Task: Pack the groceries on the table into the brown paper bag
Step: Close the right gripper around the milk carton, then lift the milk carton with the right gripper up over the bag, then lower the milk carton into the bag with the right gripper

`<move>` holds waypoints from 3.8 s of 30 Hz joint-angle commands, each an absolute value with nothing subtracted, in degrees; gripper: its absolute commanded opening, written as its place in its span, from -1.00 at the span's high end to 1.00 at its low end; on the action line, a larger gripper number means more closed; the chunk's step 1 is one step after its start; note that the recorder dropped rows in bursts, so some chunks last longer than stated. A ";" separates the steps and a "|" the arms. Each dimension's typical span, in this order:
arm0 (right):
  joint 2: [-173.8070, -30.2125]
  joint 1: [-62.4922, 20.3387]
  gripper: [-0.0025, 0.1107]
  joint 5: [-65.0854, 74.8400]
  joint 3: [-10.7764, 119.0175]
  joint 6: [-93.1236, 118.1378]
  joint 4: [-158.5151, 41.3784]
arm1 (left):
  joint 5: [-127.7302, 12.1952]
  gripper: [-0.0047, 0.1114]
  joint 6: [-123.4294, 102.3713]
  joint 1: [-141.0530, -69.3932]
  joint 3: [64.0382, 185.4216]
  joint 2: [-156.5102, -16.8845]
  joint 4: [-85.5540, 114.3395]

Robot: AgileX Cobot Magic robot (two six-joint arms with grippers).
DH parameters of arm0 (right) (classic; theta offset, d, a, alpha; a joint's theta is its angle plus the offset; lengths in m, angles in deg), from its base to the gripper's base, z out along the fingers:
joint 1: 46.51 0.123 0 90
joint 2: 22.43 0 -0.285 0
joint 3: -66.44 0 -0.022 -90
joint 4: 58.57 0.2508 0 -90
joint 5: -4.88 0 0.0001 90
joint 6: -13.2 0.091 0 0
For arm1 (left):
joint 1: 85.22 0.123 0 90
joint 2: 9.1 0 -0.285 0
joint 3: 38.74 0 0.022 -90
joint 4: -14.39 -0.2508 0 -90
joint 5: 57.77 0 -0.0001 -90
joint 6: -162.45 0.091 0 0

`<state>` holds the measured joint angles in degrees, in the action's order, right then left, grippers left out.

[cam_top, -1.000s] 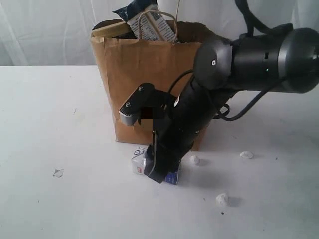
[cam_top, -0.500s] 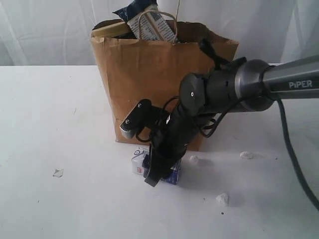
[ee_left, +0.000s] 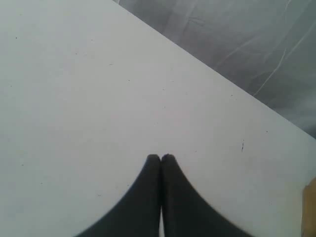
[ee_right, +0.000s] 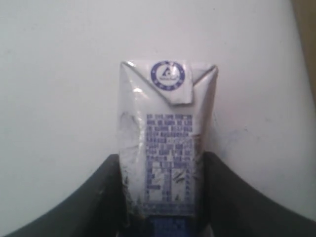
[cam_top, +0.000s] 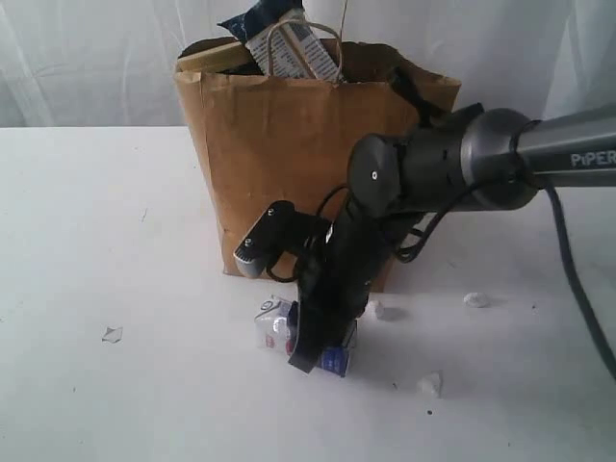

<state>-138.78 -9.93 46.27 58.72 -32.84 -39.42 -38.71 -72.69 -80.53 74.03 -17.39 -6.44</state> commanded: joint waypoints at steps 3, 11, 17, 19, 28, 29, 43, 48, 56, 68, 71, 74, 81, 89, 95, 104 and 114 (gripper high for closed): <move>-130.36 -9.89 0.83 53.95 60.32 -32.79 -37.65 | -38.76 0.92 -72.73 -80.91 73.76 -16.88 -6.75; -117.07 -9.89 0.83 59.62 64.26 -33.01 -36.14 | -38.76 0.92 -72.73 -80.91 73.76 -16.88 -6.75; -109.04 -9.89 0.84 46.80 65.17 -33.01 -36.24 | -38.76 0.92 -72.73 -80.91 73.76 -16.88 -6.75; -107.95 -9.89 0.84 42.21 65.17 -33.01 -36.11 | -38.76 0.92 -72.73 -80.91 73.76 -16.88 -6.75; -106.89 -9.99 0.84 23.78 65.17 -33.01 -36.22 | -38.76 0.92 -72.73 -80.91 73.76 -16.88 -6.75; -106.94 -9.99 0.84 23.37 65.17 -33.01 -36.34 | -38.76 0.92 -72.73 -80.91 73.76 -16.88 -6.75; -107.08 -10.10 0.84 8.12 65.17 -33.01 -36.63 | -38.76 0.92 -72.73 -80.91 73.76 -16.88 -6.75; -107.08 -13.02 0.84 8.60 65.06 -33.01 -36.76 | -38.76 0.92 -72.73 -80.91 73.76 -16.88 -6.75; -107.08 -21.09 0.84 13.52 60.49 -33.01 -36.76 | -38.76 0.92 -72.73 -80.91 73.76 -16.88 -6.75; -111.50 -23.68 0.87 -7.67 52.90 -31.55 -33.35 | -38.76 0.92 -72.73 -80.91 73.76 -16.88 -6.75; -114.45 -23.68 0.96 -10.51 53.30 -28.74 -33.44 | -38.76 0.92 -72.73 -80.91 73.76 -16.88 -6.75; -115.99 -23.68 0.96 -9.07 53.30 -28.73 -32.89 | -38.76 0.92 -72.73 -80.91 73.76 -16.88 -6.75; -117.03 -23.55 0.96 -4.65 53.19 -28.73 -30.09 | -38.76 0.92 -72.73 -80.91 73.76 -16.88 -6.75; -117.03 -23.13 0.96 -6.78 54.55 -12.95 -30.34 | -38.76 0.92 -72.73 -80.91 73.76 -16.88 -6.75; -117.03 -19.39 0.96 -4.56 54.55 -11.15 -30.34 | -38.76 0.92 -72.73 -80.91 73.76 -16.88 -6.75; -121.55 -19.23 0.96 -8.52 53.79 -15.31 -30.34 | -38.86 0.92 -72.73 -80.91 73.76 -16.88 -6.76; -121.41 -19.23 0.55 -8.42 53.79 -15.31 -30.34 | -38.86 0.92 -72.73 -80.91 73.76 -16.88 -6.76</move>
